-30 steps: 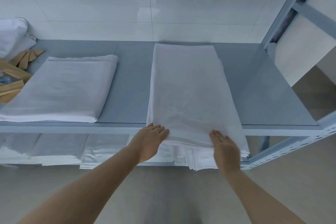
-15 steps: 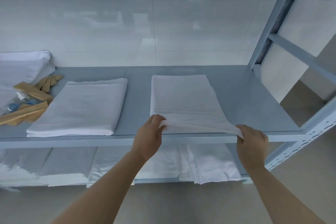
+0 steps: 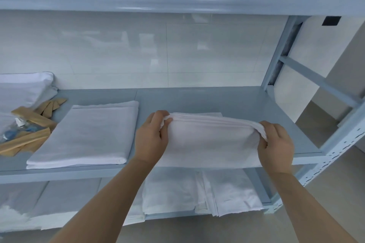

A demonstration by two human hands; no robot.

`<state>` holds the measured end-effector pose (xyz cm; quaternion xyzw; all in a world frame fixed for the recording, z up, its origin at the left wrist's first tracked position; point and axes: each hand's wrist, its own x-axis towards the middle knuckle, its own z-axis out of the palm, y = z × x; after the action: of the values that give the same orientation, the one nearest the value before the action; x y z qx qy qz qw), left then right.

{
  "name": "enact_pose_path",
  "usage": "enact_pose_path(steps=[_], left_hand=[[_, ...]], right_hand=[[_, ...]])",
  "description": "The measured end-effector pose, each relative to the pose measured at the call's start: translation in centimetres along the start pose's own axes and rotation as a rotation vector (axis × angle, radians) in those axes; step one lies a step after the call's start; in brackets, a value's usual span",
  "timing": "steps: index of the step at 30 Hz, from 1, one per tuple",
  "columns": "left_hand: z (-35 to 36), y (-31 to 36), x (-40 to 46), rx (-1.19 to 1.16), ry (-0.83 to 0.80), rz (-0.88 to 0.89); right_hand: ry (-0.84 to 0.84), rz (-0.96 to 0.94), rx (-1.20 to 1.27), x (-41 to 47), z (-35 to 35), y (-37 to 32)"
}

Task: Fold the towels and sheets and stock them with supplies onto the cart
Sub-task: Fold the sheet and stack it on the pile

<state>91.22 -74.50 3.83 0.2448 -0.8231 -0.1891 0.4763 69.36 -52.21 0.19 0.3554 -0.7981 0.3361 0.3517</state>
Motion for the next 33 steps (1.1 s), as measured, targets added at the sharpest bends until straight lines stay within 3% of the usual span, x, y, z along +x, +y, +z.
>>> enact_pose_path(steps=[12,20,23,26,28,33], left_hand=[[6.7,-6.5,7.4,0.046,-0.008,0.0],[15.2,-14.7,11.9,0.158,-0.114,-0.066],[19.0,-19.6,11.1,0.255,-0.248,-0.181],[21.9,-24.0,8.5,0.226,-0.432,-0.453],[22.8,-26.0,6.4,0.199,-0.53,-0.612],[22.8,-27.1,5.2,0.133,-0.506,-0.617]], right_hand=[[-0.091,0.098,0.232,7.5,9.8,2.7],[-0.332,0.145,0.175,10.0,22.0,6.4],[-0.521,0.149,0.083,8.0,27.2,8.0],[-0.712,0.192,0.067,4.7,31.4,9.0],[-0.753,0.268,0.11,3.0,32.7,9.5],[-0.815,0.31,0.126,3.3,32.5,10.6]])
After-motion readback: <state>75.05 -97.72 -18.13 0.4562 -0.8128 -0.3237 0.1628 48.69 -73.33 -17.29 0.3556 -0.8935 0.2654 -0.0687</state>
